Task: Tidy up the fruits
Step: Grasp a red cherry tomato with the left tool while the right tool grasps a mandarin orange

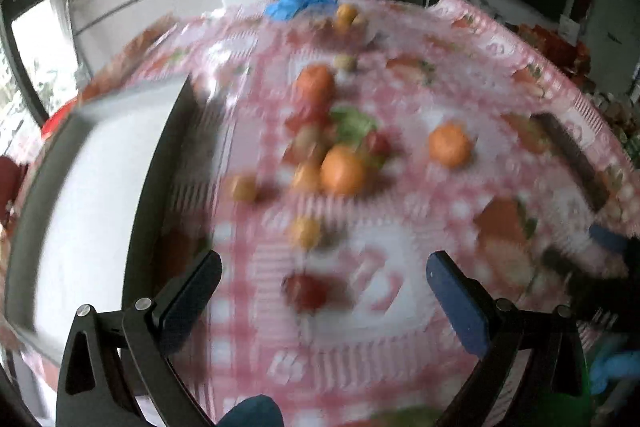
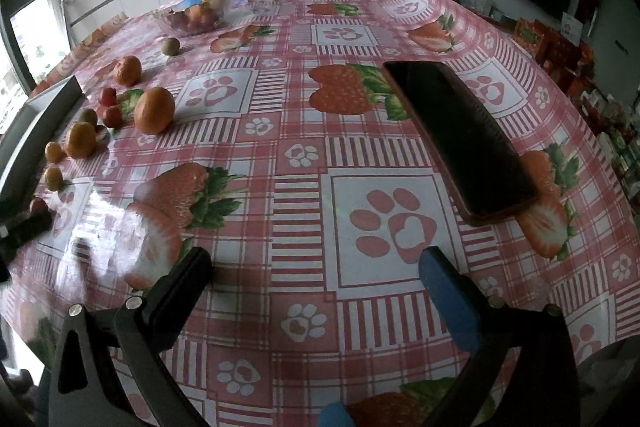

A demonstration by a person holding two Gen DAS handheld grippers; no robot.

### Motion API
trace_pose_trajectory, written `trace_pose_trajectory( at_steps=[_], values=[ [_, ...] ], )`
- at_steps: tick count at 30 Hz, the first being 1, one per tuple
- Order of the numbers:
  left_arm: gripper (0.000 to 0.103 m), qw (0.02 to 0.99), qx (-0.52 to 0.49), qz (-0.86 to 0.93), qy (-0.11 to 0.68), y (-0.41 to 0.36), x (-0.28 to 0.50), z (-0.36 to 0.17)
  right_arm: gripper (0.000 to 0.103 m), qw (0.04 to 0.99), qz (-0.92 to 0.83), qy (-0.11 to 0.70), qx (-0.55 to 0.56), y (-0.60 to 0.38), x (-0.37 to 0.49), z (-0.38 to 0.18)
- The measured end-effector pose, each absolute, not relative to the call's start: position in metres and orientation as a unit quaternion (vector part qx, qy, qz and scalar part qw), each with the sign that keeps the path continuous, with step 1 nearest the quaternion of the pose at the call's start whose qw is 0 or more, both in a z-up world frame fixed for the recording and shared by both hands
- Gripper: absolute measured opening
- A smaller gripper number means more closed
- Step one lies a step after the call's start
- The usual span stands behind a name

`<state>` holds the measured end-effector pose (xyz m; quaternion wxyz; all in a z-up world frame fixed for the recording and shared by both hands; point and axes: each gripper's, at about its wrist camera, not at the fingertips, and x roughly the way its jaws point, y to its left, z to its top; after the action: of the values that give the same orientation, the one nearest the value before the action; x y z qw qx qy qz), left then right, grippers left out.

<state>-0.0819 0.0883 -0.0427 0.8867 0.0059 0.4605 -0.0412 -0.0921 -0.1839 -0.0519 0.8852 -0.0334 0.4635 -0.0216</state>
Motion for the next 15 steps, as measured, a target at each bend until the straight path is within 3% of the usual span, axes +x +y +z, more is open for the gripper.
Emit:
trace_pose_trajectory(
  at_steps=[15],
  values=[
    [0.103, 0.869, 0.003, -0.022, 0.494, 0.101, -0.079, -0.063, 0.103, 0.868, 0.011, 0.497, -0.023, -0.15, -0.074, -0.053]
  ],
)
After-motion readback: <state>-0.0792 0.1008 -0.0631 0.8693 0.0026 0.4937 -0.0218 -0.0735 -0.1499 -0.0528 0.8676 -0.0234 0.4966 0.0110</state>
